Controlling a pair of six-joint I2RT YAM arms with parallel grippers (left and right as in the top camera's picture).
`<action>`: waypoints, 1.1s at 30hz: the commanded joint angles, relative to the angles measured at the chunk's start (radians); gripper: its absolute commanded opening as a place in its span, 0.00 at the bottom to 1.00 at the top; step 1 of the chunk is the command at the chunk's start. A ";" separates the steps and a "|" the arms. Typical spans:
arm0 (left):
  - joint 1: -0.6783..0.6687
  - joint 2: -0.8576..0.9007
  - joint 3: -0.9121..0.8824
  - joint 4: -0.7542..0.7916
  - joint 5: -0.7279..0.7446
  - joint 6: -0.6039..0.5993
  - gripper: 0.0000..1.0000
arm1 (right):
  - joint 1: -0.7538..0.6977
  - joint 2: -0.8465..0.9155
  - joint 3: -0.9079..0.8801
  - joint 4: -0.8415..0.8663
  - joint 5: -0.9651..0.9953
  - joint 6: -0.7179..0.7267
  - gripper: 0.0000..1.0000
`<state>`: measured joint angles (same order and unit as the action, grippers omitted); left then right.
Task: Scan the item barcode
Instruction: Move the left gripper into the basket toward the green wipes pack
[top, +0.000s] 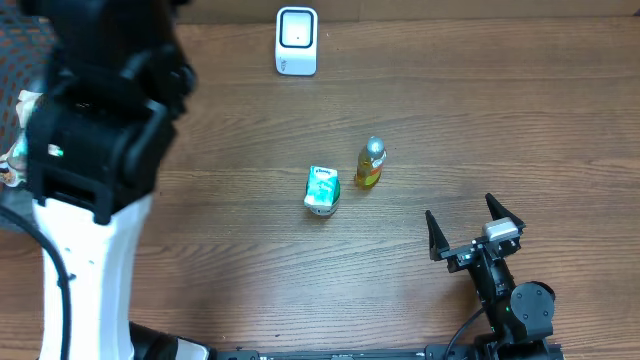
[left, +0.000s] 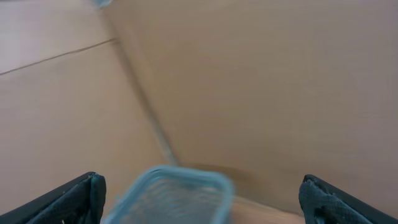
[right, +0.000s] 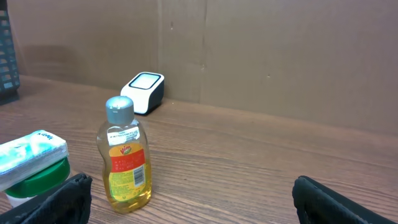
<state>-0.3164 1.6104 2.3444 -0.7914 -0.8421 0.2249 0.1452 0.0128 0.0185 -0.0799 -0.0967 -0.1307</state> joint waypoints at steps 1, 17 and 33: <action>0.108 -0.002 0.014 -0.006 0.005 0.041 1.00 | -0.003 -0.010 -0.011 0.003 0.006 0.002 1.00; 0.531 0.005 -0.072 -0.114 0.355 -0.103 1.00 | -0.003 -0.010 -0.011 0.003 0.006 0.002 1.00; 0.794 0.014 -0.430 0.008 0.435 -0.098 1.00 | -0.003 -0.010 -0.011 0.003 0.006 0.002 1.00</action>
<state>0.4381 1.6135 1.9617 -0.7959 -0.4652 0.1478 0.1455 0.0128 0.0185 -0.0799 -0.0971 -0.1307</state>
